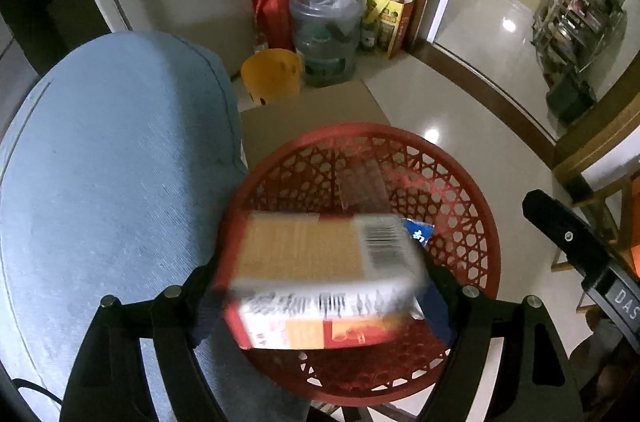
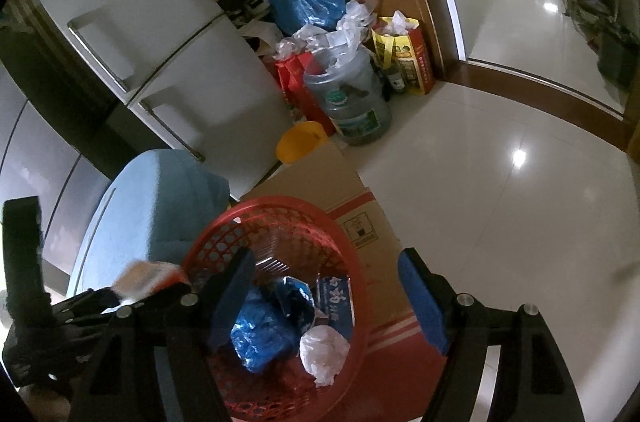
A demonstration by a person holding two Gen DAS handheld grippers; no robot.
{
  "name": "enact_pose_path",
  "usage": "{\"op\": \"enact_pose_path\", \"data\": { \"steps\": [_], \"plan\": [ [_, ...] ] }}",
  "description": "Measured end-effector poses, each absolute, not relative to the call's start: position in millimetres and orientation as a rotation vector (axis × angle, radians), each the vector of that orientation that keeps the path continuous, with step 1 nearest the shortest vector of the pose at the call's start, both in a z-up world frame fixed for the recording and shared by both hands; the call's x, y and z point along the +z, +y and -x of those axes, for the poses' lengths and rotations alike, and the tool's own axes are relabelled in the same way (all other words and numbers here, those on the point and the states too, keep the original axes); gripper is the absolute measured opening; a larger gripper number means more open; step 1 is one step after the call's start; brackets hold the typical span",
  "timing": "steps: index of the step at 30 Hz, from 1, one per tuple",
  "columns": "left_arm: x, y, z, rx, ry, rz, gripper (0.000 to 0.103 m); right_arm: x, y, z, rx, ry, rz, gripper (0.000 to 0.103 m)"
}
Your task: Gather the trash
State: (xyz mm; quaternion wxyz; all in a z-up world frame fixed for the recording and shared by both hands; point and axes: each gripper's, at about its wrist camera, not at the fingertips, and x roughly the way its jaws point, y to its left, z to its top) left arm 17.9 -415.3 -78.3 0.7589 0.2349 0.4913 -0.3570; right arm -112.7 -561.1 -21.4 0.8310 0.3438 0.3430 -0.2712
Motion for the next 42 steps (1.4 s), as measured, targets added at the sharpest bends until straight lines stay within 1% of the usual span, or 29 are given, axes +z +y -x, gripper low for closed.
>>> {"op": "enact_pose_path", "data": {
  "steps": [8, 16, 22, 26, 29, 33, 38, 42],
  "plan": [
    [-73, -406, -16, -0.792, 1.061, -0.504, 0.083, -12, -551, 107, -0.562, 0.725, -0.702, 0.077],
    [-45, -377, -18, -0.782, 0.997, -0.435, 0.083, 4, -532, 98, -0.538, 0.719, -0.662, 0.077],
    [-8, -324, -20, -0.731, 0.9, -0.335, 0.083, 17, -504, 83, -0.521, 0.721, -0.608, 0.077],
    [6, -282, -24, -0.656, 0.847, -0.274, 0.084, 30, -475, 74, -0.525, 0.689, -0.562, 0.078],
    [6, -253, -26, -0.6, 0.833, -0.24, 0.085, 38, -446, 69, -0.519, 0.661, -0.534, 0.081],
    [6, -221, -25, -0.55, 0.816, -0.211, 0.085, 44, -405, 67, -0.478, 0.653, -0.498, 0.081],
    [5, -197, -13, -0.544, 0.795, -0.199, 0.086, 47, -364, 81, -0.448, 0.671, -0.437, 0.081],
    [2, -193, 3, -0.554, 0.771, -0.215, 0.088, 48, -350, 94, -0.444, 0.673, -0.41, 0.081]
  ]
}}
